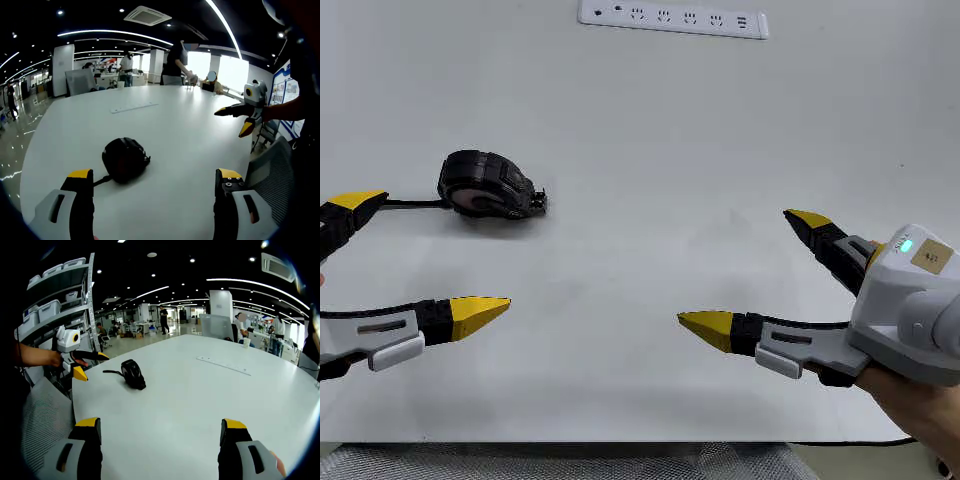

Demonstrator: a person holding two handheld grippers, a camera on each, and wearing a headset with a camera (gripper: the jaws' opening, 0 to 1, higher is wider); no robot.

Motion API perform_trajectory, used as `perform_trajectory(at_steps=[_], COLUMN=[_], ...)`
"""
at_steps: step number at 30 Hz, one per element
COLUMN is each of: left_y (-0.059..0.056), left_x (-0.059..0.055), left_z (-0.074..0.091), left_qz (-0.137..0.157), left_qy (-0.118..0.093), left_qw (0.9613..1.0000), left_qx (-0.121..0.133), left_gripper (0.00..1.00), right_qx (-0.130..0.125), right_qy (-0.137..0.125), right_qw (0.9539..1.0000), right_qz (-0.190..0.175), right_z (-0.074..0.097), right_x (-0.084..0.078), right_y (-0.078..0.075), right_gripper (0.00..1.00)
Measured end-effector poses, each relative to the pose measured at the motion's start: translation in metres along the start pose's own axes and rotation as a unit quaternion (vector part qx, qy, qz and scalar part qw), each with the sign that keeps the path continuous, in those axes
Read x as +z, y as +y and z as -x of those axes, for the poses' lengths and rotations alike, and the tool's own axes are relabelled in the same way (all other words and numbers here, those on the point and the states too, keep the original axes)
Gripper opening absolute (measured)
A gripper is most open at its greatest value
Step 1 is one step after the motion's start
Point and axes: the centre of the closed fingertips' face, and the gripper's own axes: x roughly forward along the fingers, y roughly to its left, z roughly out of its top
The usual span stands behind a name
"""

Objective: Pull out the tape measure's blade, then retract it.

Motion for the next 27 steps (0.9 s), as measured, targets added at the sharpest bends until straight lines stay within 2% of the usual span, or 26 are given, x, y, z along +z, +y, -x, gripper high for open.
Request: perform_trajectory(at_steps=[27], left_y=[0.0002], left_x=[0.0001], left_z=[0.0002], left_qz=[-0.005], left_qy=[0.001], left_qw=[1.0000], left_qx=[-0.005], left_gripper=[0.99], right_qx=[0.000], right_qy=[0.006], right_qw=[0.9999], right_qz=[0.010], right_z=[0.0009], right_x=[-0.0023], right_y=[-0.0018], right_gripper=[0.99])
